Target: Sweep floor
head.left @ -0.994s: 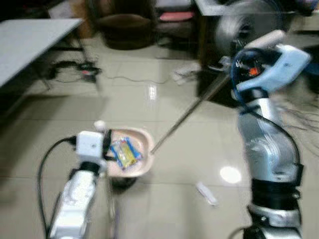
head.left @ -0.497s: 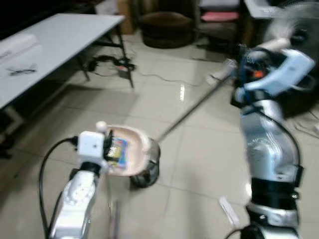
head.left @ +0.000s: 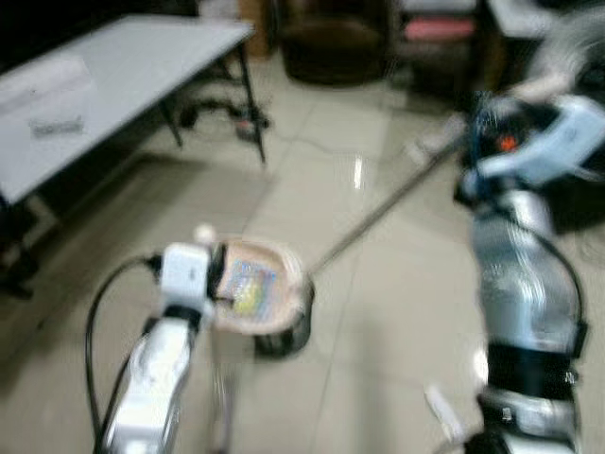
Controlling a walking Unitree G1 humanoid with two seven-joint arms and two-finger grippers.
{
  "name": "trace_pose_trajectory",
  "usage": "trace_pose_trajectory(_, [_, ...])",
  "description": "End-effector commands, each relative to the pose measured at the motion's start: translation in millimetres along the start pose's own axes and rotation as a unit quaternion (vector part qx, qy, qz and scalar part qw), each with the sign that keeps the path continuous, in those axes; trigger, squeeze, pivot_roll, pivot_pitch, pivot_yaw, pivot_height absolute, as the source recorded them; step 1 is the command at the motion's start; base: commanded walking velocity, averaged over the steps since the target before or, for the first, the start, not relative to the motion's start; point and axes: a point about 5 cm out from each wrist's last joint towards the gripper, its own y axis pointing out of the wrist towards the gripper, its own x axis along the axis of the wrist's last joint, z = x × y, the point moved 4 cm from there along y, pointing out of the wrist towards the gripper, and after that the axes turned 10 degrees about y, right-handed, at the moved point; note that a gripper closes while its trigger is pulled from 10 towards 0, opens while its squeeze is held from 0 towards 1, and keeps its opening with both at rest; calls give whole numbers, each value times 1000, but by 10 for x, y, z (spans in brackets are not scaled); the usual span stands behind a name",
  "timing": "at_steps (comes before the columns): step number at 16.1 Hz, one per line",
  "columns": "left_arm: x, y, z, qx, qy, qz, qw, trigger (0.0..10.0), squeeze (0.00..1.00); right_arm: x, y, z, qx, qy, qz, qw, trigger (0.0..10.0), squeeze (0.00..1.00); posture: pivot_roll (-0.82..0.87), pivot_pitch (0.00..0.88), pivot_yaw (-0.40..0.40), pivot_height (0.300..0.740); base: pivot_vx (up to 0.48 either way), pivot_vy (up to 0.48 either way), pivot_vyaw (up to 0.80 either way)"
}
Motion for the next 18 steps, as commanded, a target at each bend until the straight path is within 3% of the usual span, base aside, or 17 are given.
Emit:
trace_pose_trajectory(1, [22, 16, 93, 9, 15, -3, 1000, 10000, 0, 64, 14, 167, 27, 18, -20, 999, 10000, 0, -13, 21, 84, 740, 296, 0, 0])
trace_pose_trajectory(12, [22, 15, 78, 4, 15, -5, 1000, 10000, 0, 65, 9, 137, 25, 10, -21, 999, 10000, 0, -13, 20, 86, 740, 298, 0, 0])
trace_pose_trajectory(16, [9, 13, 55, -3, 17, -4, 1000, 10000, 0, 84, 11, 125, 24, -4, -22, 999, 10000, 0, -15, 22, 87, 740, 219, 0, 0])
trace_pose_trajectory(18, [-9, 7, 42, -8, 17, 0, 1000, 10000, 0, 77, 7, 114, 24, -35, -21, 999, 10000, 0, -14, 22, 87, 740, 0, 0, 0])
